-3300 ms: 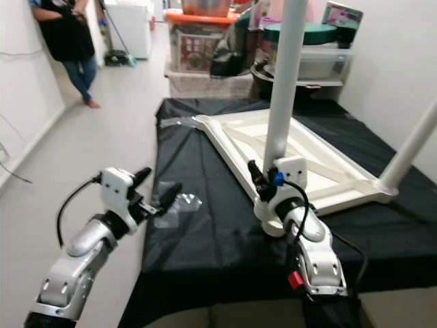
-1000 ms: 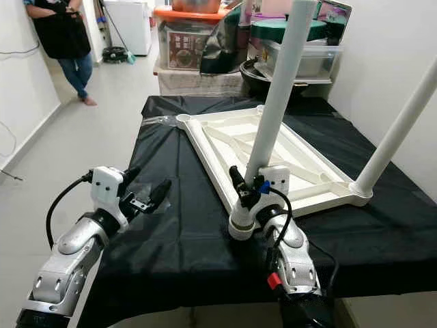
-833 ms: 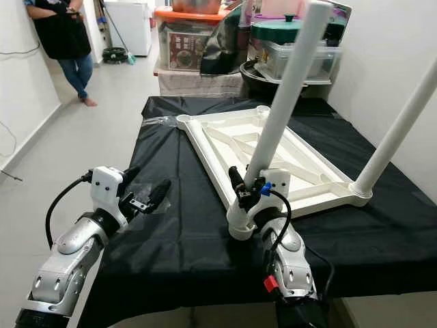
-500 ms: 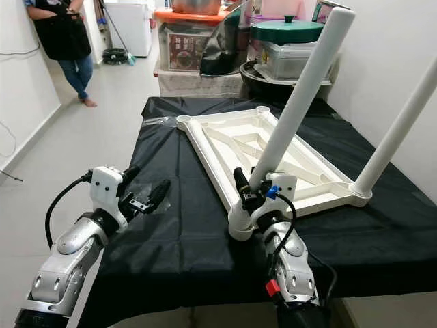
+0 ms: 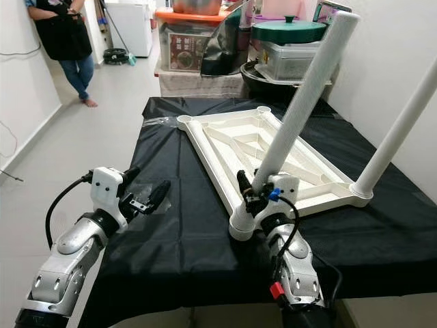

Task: Building children table

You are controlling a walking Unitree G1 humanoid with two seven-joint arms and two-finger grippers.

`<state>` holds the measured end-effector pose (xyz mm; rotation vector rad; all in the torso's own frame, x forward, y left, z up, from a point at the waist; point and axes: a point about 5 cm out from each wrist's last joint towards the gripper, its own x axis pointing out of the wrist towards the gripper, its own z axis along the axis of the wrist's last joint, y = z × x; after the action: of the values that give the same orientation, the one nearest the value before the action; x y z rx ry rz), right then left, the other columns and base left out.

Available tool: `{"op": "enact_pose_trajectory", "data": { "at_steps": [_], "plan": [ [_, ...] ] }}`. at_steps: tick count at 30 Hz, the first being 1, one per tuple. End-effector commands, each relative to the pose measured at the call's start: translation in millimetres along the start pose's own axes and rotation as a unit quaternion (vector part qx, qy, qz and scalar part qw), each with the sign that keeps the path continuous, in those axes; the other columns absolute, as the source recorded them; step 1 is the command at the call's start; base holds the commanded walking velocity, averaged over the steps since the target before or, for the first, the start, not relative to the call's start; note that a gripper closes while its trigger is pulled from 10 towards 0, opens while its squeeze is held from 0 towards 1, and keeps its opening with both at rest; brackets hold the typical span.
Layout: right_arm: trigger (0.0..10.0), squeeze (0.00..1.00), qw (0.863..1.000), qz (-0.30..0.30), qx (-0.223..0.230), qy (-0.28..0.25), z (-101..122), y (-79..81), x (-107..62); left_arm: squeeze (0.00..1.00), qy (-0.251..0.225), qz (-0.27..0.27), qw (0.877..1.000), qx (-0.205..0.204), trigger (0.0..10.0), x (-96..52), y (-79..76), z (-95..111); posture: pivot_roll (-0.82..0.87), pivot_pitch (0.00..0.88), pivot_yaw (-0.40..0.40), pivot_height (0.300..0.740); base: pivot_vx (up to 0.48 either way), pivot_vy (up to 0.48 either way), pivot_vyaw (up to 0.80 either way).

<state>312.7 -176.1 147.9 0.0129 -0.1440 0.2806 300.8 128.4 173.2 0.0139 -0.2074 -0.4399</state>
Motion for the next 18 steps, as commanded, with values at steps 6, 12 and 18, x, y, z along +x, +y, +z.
{"op": "enact_pose_trajectory", "data": {
  "at_steps": [6,12,18],
  "plan": [
    [10.0,0.00,0.998,0.046,-0.025,0.034,-4.4,8.3,3.5,0.00,0.005,0.000,1.000,0.001,10.0,0.8,-1.5,-3.5,0.06,0.000,-0.066,0.740,0.000,0.000,0.00],
    [10.0,0.00,0.998,0.052,-0.012,0.041,-8.7,12.7,1.8,0.00,0.008,0.004,1.000,-0.001,10.0,-2.3,-1.1,-5.7,0.06,0.000,-0.067,0.740,0.000,0.000,0.00],
    [10.0,0.00,0.998,0.034,0.009,0.047,-12.2,9.5,-2.0,0.00,0.010,0.003,1.000,-0.003,10.0,-1.4,-1.9,-6.9,0.06,0.000,-0.065,0.740,0.000,0.000,0.00]
  ]
}}
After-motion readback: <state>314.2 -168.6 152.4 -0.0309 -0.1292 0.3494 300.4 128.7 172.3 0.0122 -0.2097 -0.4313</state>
